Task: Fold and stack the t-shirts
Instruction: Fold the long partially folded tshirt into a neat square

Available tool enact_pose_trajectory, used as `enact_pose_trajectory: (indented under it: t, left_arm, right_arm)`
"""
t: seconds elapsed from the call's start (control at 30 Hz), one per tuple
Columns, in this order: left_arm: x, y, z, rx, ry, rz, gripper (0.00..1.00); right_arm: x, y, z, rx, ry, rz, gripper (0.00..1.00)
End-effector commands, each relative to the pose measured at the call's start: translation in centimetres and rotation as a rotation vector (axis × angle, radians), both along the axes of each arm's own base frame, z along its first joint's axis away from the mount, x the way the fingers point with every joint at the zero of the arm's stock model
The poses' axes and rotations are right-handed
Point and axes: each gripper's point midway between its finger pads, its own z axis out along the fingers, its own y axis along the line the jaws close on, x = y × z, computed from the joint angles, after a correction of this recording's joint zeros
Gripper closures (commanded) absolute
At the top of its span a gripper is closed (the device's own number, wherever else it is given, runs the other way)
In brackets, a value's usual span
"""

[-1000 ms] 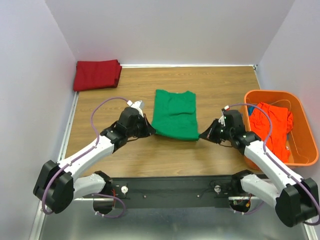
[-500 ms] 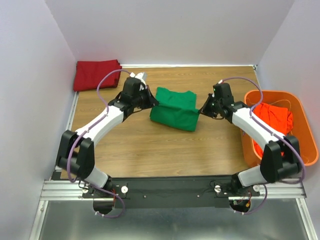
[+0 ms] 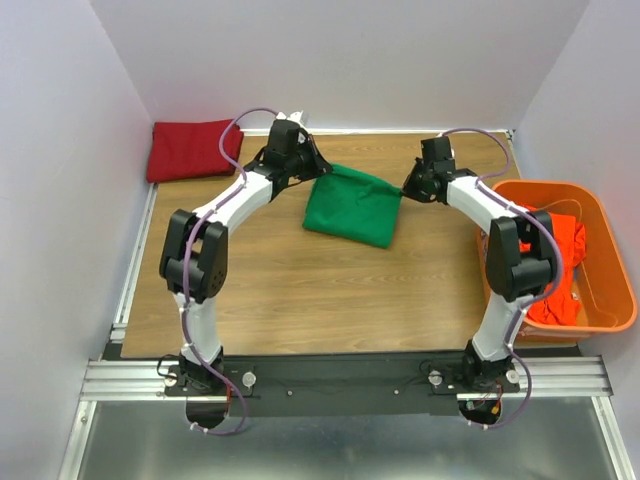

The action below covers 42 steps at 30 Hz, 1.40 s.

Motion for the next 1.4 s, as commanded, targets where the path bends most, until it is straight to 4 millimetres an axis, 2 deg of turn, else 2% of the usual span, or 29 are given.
enact_pose_trajectory:
  t: [0.0,0.03,0.07,0.1,0.13,0.17,0.2,0.23,0.27,0.3,0.4,0.47,0.5,0.6,0.63,0.67,0.7,0.73,0.77,0.83,0.87,0.9,0.93,0.97,1.03,1.13,1.3,1.37]
  left_arm:
    - [3.1,0.7,-1.9,-0.01,0.012,0.043,1.0]
    - [3.7,1.1,-2.3,-0.012,0.015,0.051,1.0]
    - [4.2,1.3,-2.7,-0.009,0.014,0.057,1.0]
    - [4.9,1.5,-3.8,-0.004,0.024,0.066,1.0]
    - [5.5,1.9,-4.0,-0.005,0.018,0.068,1.0]
    - [6.2,2.0,-4.6,-0.008,0.015,0.066,1.0]
    - [6.5,2.2,-4.7,-0.007,0.014,0.072,1.0]
    - [7.0,2.8,-4.9,-0.007,0.014,0.082,0.99]
    - [7.0,2.6,-5.0,-0.011,0.01,0.075,0.96]
    - [7.5,3.2,-4.8,-0.026,-0.012,0.085,0.81]
    - [8.2,4.5,-3.8,-0.028,-0.066,0.099,0.56]
    - [8.4,5.3,-3.4,-0.012,-0.084,0.105,0.47]
    - [8.4,6.1,-3.3,0.007,-0.095,0.122,0.44]
    - [7.8,7.3,-3.4,0.034,-0.086,0.159,0.43]
    - [7.5,7.5,-3.5,0.036,-0.081,0.164,0.44]
    - [7.3,7.5,-3.5,0.036,-0.081,0.162,0.46]
    - [6.9,7.4,-3.2,0.033,-0.081,0.161,0.48]
    - [6.3,7.3,-3.8,0.035,-0.066,0.151,0.52]
    - [5.9,7.0,-4.1,0.034,-0.06,0.135,0.55]
    - [5.1,6.8,-4.9,0.04,-0.037,0.124,0.66]
    - [4.7,6.5,-5.1,0.042,-0.033,0.117,0.68]
    - [4.4,6.5,-4.9,0.044,-0.035,0.116,0.68]
    - [4.0,6.5,-5.6,0.052,-0.022,0.116,0.7]
    - [3.7,6.3,-5.8,0.052,-0.018,0.109,0.71]
    - [3.2,6.2,-6.5,0.06,-0.003,0.106,0.72]
    - [2.8,6.5,-7.4,0.072,0.018,0.116,0.7]
    - [2.8,7.0,-8.5,0.129,0.019,0.109,0.48]
    - [2.8,7.1,-9.1,0.16,0.031,0.096,0.46]
  right_arm:
    - [3.5,-0.8,-0.3,-0.015,-0.048,-0.001,0.99]
    - [3.9,-0.7,-1.5,-0.017,-0.031,0.006,0.99]
    - [4.9,-0.7,-1.1,-0.018,-0.051,0.007,0.98]
    - [5.2,-0.3,-1.4,0.0,-0.048,0.031,0.96]
    - [5.6,-0.1,-2.7,-0.001,-0.029,0.04,0.91]
    - [6.3,0.0,-2.5,0.007,-0.042,0.042,0.88]
    - [6.8,0.2,-2.5,0.011,-0.05,0.053,0.82]
    - [7.1,0.4,-3.6,0.006,-0.036,0.071,0.7]
    - [7.5,0.5,-3.7,0.008,-0.039,0.079,0.63]
    - [8.3,0.6,-3.1,0.01,-0.06,0.087,0.57]
    - [9.1,0.5,-2.4,0.005,-0.082,0.103,0.34]
    - [8.8,0.4,-1.6,0.004,-0.092,0.106,0.22]
    - [8.5,0.6,-0.4,0.015,-0.109,0.112,0.21]
    - [6.5,0.9,-0.4,0.043,-0.082,0.119,0.24]
    - [5.8,1.1,1.0,0.057,-0.099,0.124,0.28]
    - [4.6,1.3,0.0,0.069,-0.068,0.127,0.35]
    - [3.8,1.9,0.2,0.083,-0.063,0.141,0.39]
    - [3.2,2.2,1.4,0.09,-0.081,0.148,0.44]
    - [2.5,2.6,1.6,0.094,-0.08,0.159,0.51]
    - [0.2,3.3,0.5,0.092,-0.04,0.167,0.59]
    - [-0.4,3.5,1.7,0.1,-0.069,0.169,0.62]
    - [-1.1,4.0,1.7,0.099,-0.067,0.178,0.63]
    - [-2.4,4.0,0.7,0.094,-0.039,0.178,0.64]
    - [-2.7,4.2,1.5,0.098,-0.06,0.177,0.64]
    - [-4.2,4.9,0.7,0.105,-0.04,0.198,0.64]
    - [-4.9,6.1,-0.1,0.108,-0.024,0.226,0.66]
    - [-5.2,7.3,-3.0,0.096,0.033,0.248,0.67]
    - [-4.8,7.2,-3.6,0.082,0.039,0.241,0.67]
